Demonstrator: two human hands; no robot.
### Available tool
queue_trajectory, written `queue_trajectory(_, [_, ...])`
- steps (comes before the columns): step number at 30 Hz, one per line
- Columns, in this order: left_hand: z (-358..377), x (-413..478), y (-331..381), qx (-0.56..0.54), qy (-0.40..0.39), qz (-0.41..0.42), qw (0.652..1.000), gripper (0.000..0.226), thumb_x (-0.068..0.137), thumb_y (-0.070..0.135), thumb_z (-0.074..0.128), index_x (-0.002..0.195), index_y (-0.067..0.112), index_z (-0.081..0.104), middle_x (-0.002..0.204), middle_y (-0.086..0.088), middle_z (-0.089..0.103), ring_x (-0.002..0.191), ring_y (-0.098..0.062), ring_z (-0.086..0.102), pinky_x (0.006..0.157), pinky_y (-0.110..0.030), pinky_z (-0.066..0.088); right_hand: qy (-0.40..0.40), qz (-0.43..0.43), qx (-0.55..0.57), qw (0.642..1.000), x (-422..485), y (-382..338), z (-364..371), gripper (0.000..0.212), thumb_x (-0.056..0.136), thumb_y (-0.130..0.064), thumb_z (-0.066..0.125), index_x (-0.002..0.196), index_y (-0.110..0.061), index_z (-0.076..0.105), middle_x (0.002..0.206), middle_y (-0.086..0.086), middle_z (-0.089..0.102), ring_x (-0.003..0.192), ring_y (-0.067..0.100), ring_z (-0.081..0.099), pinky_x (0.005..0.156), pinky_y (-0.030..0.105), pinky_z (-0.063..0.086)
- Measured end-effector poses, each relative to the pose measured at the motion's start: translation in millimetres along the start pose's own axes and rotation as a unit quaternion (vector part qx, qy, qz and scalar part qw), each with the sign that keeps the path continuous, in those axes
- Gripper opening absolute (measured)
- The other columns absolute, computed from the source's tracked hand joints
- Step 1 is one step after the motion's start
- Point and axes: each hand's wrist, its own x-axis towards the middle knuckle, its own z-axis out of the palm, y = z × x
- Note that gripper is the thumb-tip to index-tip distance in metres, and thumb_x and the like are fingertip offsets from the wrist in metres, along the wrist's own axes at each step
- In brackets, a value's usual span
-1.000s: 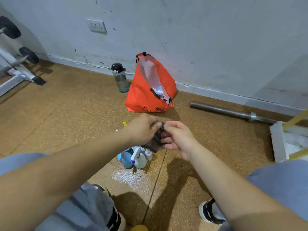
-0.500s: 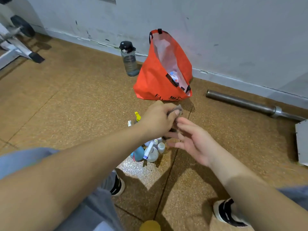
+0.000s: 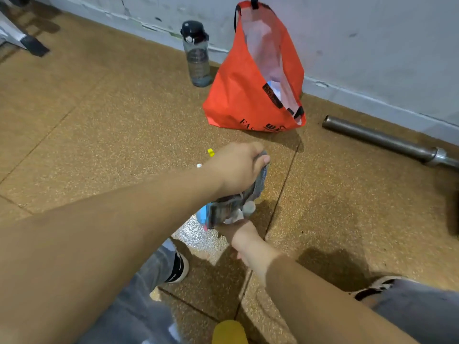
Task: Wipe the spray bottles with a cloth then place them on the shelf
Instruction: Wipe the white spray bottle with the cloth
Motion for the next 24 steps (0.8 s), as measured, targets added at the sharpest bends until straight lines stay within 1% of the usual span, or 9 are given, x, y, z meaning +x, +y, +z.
queue_trajectory(1, [3, 2, -2, -0.006, -0.002, -0.01, 1.0, 0.028, 0.109, 0.035, 0.047, 0.092, 0.013, 0.054, 0.077, -0.003, 0.054, 0.082, -0.033, 0.053, 0.066, -0.036, 0.031, 0.006, 0.01, -0.005, 1.0, 6, 2, 5, 0.051, 0.093, -0.034, 0.075, 0.134, -0.011, 0.056, 0.096, -0.004, 0.06, 0.082, 0.015, 0.056, 0.079, 0.03, 0.053])
queue_trajectory(3, [11, 6, -8, -0.027, -0.017, -0.044, 0.999, 0.029, 0.109, 0.035, 0.047, 0.089, 0.015, 0.051, 0.075, 0.0, 0.051, 0.084, -0.034, 0.052, 0.068, -0.035, 0.033, 0.031, 0.023, -0.043, 0.998, 19, 6, 11, 0.054, 0.096, -0.039, 0.069, 0.135, -0.004, 0.058, 0.108, 0.007, 0.066, 0.097, 0.026, 0.065, 0.093, 0.038, 0.057])
queue_trajectory(5, [17, 9, -13, -0.056, -0.042, -0.08, 0.994, 0.031, 0.108, 0.04, 0.049, 0.09, 0.014, 0.052, 0.074, 0.0, 0.049, 0.085, -0.033, 0.054, 0.07, -0.034, 0.035, 0.067, 0.007, -0.037, 0.997, 26, 9, 13, 0.046, 0.098, -0.037, 0.063, 0.134, -0.008, 0.06, 0.124, 0.009, 0.069, 0.117, 0.033, 0.064, 0.103, 0.04, 0.052])
queue_trajectory(6, [18, 10, -15, -0.064, -0.057, -0.089, 0.992, 0.033, 0.107, 0.042, 0.05, 0.095, 0.011, 0.056, 0.076, -0.002, 0.052, 0.089, -0.034, 0.057, 0.071, -0.033, 0.037, 0.084, -0.008, -0.029, 0.996, 29, 10, 14, 0.039, 0.096, -0.032, 0.064, 0.128, -0.009, 0.063, 0.121, 0.011, 0.071, 0.117, 0.036, 0.064, 0.1, 0.036, 0.05])
queue_trajectory(9, [18, 11, -16, -0.074, -0.081, -0.101, 0.989, 0.04, 0.105, 0.045, 0.053, 0.111, 0.007, 0.063, 0.095, -0.015, 0.066, 0.102, -0.039, 0.063, 0.075, -0.032, 0.039, 0.101, -0.034, -0.059, 0.993, 28, 18, 6, 0.017, 0.091, -0.027, 0.072, 0.098, -0.013, 0.067, 0.092, 0.001, 0.069, 0.091, 0.024, 0.065, 0.083, 0.031, 0.05])
queue_trajectory(13, [12, 9, -5, -0.089, -0.08, -0.108, 0.987, 0.035, 0.105, 0.042, 0.055, 0.092, 0.009, 0.058, 0.073, -0.006, 0.056, 0.08, -0.033, 0.059, 0.069, -0.033, 0.044, 0.09, -0.076, -0.109, 0.987, -1, 31, -23, 0.025, 0.093, -0.03, 0.069, 0.077, -0.014, 0.062, 0.068, -0.002, 0.057, 0.063, 0.019, 0.053, 0.055, 0.027, 0.036])
queue_trajectory(17, [4, 2, 22, -0.119, -0.039, -0.104, 0.987, 0.037, 0.104, 0.04, 0.058, 0.08, 0.013, 0.05, 0.065, -0.002, 0.048, 0.063, -0.023, 0.047, 0.055, -0.031, 0.033, 0.091, -0.142, -0.236, 0.957, -39, 26, -57, 0.032, 0.094, -0.029, 0.056, 0.067, -0.014, 0.05, 0.061, 0.001, 0.046, 0.055, 0.019, 0.04, 0.053, 0.031, 0.032])
queue_trajectory(20, [-6, -9, 40, -0.126, -0.016, -0.084, 0.988, 0.043, 0.103, 0.039, 0.06, 0.07, 0.016, 0.043, 0.06, 0.0, 0.042, 0.056, -0.019, 0.04, 0.051, -0.031, 0.029, 0.096, -0.212, -0.345, 0.91, -75, 15, -82, 0.035, 0.094, -0.026, 0.054, 0.061, -0.019, 0.044, 0.056, -0.004, 0.044, 0.049, 0.015, 0.037, 0.046, 0.028, 0.028])
queue_trajectory(24, [-23, -22, 65, -0.173, 0.005, -0.077, 0.982, 0.037, 0.099, 0.04, 0.066, 0.074, 0.017, 0.049, 0.062, 0.002, 0.043, 0.058, -0.017, 0.04, 0.054, -0.029, 0.033, 0.107, -0.285, -0.336, 0.891, -127, -1, -131, 0.031, 0.094, -0.027, 0.058, 0.065, -0.018, 0.053, 0.06, 0.002, 0.053, 0.049, 0.017, 0.044, 0.044, 0.035, 0.035])
